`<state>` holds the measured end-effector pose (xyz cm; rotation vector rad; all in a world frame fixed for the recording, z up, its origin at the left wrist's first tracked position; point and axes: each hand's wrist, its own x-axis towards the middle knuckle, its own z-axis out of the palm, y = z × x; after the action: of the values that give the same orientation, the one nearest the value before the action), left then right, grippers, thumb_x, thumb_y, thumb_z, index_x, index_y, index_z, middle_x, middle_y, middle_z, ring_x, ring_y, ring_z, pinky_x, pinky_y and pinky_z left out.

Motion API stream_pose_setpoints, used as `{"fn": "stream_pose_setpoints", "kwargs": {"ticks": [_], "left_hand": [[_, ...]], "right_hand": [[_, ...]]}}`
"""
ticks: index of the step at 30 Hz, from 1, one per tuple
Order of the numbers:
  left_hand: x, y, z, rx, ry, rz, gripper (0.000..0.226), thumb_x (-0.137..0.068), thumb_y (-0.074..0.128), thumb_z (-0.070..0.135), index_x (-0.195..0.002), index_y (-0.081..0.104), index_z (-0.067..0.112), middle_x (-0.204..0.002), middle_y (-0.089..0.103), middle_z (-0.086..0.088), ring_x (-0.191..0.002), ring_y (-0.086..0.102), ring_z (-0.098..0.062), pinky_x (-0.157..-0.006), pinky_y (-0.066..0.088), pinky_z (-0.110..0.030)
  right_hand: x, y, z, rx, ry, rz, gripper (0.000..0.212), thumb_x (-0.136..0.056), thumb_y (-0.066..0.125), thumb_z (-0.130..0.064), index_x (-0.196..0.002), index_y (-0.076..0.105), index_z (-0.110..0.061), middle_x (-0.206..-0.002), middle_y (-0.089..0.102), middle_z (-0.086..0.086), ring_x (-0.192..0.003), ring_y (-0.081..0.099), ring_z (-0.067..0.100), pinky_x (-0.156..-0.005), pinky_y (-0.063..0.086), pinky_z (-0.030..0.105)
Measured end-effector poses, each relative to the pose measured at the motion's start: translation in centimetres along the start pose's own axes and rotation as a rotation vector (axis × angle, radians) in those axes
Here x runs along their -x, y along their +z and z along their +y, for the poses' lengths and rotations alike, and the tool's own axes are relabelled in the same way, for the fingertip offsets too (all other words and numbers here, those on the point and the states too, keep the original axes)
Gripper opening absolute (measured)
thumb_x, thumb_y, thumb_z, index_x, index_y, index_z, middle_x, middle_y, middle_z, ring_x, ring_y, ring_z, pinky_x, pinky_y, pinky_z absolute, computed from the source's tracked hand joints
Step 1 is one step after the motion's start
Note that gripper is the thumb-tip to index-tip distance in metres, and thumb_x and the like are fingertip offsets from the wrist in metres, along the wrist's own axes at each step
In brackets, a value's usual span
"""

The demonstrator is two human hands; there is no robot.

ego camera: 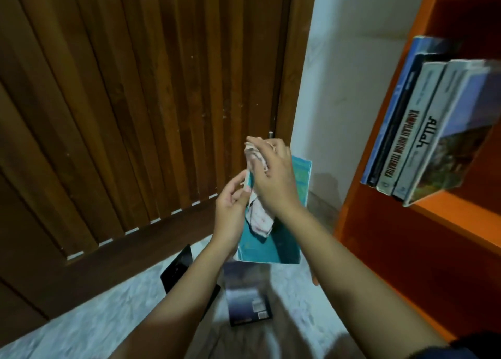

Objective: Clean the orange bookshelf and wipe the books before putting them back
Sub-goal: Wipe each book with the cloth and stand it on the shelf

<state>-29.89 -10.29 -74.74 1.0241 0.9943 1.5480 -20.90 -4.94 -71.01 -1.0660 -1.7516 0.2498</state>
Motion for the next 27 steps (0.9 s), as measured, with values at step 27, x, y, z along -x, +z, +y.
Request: {"fn": "stream_pose_setpoints", "kwargs": {"ticks": [27], "left_hand": [[0.8,2.6,2.0,0.54,-0.123,0.133,0.039,-0.095,0.045,0.003,-0.13,0.05,0.019,-0.118,0.066,-0.01,-0.105,0.065,-0.025,-0.09,0.053,-0.043]], "right_hand": [[5.7,-2.6,0.0,-0.106,0.075,0.189,0.035,-0.092,0.052,-0.008,-0.124,0.059,-0.019,-0.113,0.048,0.001,-0.106,0.051,0.02,-0.087,0.037,0.006]]}}
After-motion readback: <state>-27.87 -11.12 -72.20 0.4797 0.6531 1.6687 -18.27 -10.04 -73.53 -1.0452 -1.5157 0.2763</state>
